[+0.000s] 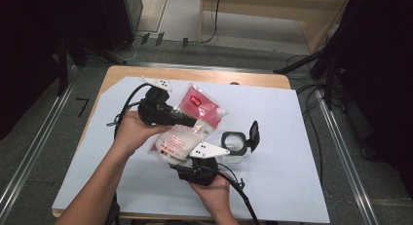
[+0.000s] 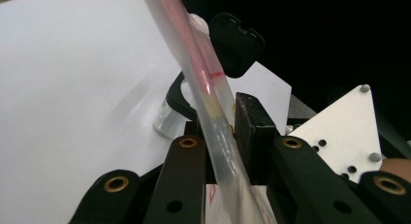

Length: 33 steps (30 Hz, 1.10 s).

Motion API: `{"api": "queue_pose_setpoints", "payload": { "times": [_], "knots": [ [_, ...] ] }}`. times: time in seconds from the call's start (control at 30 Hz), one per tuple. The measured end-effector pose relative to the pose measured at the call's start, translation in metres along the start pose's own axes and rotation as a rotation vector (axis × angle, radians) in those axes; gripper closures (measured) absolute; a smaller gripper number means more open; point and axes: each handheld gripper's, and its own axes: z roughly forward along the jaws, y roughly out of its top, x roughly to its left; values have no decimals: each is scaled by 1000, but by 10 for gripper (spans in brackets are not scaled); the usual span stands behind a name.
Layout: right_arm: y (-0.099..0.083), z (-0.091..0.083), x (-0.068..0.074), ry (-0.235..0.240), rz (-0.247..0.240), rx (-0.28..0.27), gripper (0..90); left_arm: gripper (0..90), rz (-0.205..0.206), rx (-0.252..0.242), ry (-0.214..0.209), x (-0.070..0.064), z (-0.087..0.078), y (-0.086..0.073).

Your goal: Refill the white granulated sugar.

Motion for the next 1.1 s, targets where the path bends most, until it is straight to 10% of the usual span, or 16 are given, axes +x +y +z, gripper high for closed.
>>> {"api": "queue_pose_setpoints", "payload": {
  "times": [0.2, 0.6, 0.87, 1.1],
  "knots": [
    [0, 1, 1, 2, 31, -7, 558, 844, -72, -31, -33, 3, 10, -2],
    [0, 2, 5, -47, 56, -16, 542, 879, -73, -48, -16, -5, 21, -1],
    [-2, 7, 15, -121, -43, 37, 541, 892, -105, 11, 12, -9, 27, -1],
    [-1, 7, 14, -95, -22, 38, 604, 859, -71, 50, 1, -13, 31, 1]
  ]
}}
